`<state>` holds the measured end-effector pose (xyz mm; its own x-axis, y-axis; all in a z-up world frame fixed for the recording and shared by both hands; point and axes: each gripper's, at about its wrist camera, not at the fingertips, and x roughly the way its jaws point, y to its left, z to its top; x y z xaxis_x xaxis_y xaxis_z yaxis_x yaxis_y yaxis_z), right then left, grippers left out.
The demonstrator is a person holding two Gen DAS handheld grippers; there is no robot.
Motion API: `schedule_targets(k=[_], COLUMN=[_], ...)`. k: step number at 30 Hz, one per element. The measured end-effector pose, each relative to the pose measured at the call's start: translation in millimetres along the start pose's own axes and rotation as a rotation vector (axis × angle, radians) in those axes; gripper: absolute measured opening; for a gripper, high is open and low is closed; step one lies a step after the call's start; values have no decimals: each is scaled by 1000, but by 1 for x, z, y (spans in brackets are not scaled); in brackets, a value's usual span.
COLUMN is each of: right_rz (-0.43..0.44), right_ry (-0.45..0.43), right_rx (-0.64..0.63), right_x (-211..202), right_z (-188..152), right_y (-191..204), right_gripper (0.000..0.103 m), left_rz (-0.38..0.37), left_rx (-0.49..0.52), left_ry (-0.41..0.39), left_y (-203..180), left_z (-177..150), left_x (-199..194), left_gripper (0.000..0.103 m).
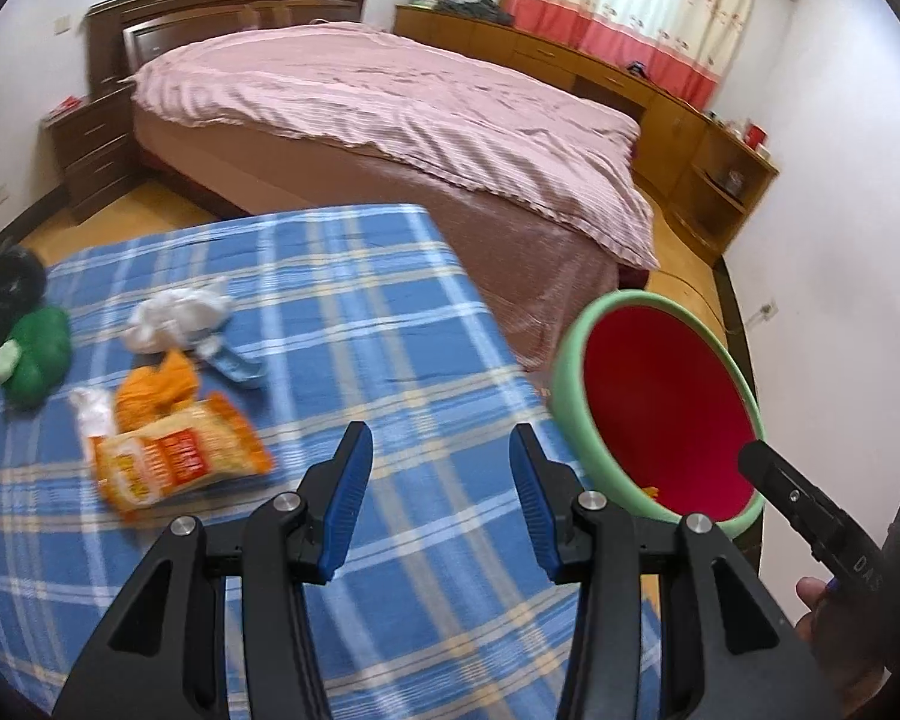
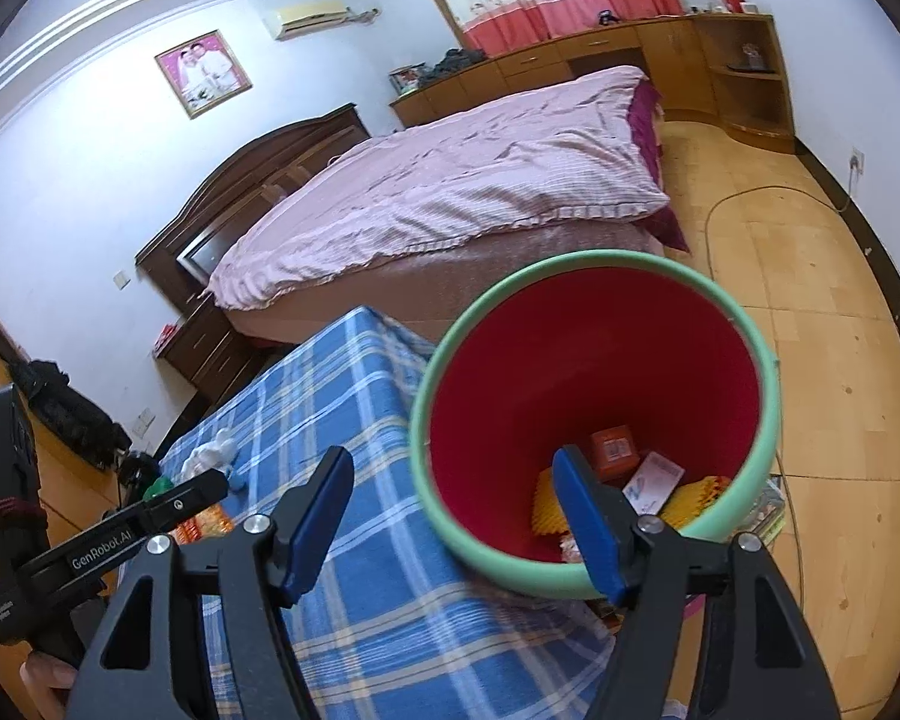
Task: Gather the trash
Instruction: 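Move both open tools back over the remaining table items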
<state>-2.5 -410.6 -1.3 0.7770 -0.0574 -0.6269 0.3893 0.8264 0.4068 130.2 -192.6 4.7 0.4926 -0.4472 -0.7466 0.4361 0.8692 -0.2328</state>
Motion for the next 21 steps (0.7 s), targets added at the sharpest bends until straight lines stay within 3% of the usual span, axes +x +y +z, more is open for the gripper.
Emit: schedule_targets(k=[21], right_rz=[100], right_ry=[135], right_rx=[-207], right_x=[49], right_z=[-32], right_y=[112], right_gripper=[79], left_rz=[224], left_rx=[-285], left_ry=[-48], left_y=[152], left_z=[-30], left_x=[-46], left_gripper=[48])
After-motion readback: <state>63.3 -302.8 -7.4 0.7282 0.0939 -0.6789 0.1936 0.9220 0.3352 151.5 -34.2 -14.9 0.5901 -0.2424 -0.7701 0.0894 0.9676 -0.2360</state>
